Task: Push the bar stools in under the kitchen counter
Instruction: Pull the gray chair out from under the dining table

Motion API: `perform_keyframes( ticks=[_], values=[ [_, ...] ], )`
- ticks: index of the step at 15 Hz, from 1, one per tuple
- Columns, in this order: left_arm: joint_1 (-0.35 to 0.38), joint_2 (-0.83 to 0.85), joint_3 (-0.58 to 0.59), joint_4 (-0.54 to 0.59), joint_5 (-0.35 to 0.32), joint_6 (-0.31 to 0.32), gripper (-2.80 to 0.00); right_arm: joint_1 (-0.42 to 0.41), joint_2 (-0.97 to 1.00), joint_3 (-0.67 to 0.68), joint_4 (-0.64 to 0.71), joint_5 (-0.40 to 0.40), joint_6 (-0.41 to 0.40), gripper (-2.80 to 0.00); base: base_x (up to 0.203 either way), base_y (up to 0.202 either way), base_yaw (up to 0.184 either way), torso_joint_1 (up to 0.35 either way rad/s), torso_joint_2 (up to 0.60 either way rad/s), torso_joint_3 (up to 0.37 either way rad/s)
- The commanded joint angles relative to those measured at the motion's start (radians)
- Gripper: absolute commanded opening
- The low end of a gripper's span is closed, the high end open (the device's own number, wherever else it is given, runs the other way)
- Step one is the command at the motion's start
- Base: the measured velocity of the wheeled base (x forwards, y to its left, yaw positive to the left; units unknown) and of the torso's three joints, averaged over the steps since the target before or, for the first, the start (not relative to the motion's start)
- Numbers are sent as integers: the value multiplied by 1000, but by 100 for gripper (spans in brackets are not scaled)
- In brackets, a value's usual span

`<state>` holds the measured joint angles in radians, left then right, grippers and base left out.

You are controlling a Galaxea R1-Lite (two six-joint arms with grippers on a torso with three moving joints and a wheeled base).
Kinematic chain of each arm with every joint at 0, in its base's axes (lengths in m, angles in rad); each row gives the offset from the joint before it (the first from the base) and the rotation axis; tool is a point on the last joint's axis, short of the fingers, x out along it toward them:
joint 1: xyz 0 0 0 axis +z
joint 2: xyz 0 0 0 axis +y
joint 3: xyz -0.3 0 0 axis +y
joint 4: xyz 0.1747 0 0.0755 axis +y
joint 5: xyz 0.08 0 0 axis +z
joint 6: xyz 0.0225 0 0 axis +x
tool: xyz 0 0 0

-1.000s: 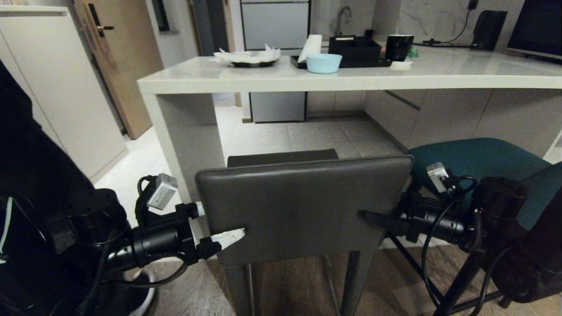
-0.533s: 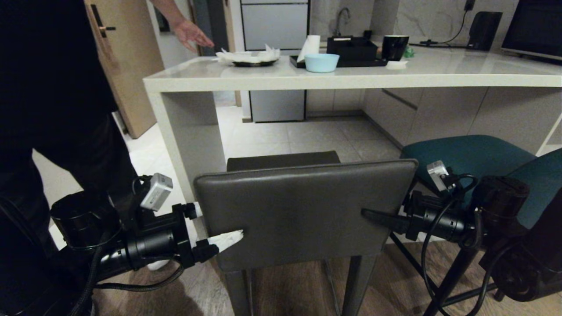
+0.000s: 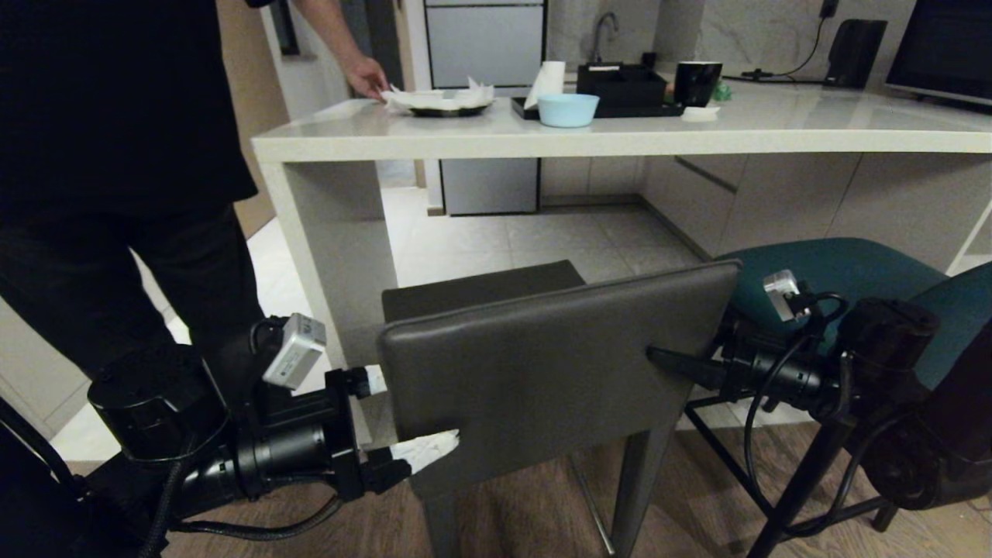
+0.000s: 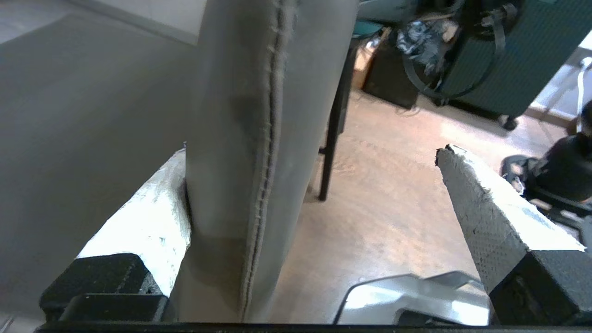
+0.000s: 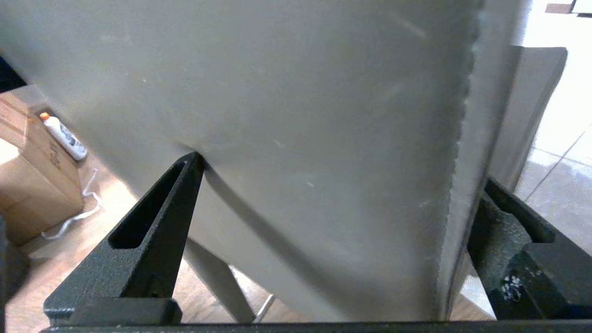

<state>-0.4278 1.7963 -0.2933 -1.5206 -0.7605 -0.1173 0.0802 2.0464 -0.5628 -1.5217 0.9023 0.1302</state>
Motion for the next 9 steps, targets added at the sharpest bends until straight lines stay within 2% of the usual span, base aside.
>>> perform_keyframes(
  ticks=[1, 6, 9],
  values=[
    [-63, -13, 8, -9, 31, -3, 0, -8, 39, -32, -8, -6, 3, 0, 0, 0, 0, 0, 0, 0],
    [-72, -18, 5, -9, 36, -4, 0, -8, 69, -72, -8, -60, 5, 0, 0, 0, 0, 0, 0, 0],
    [-38, -25, 3, -9, 46, -10, 0, -12, 41, -56, -8, -65, 3, 0, 0, 0, 0, 0, 0, 0]
  ],
)
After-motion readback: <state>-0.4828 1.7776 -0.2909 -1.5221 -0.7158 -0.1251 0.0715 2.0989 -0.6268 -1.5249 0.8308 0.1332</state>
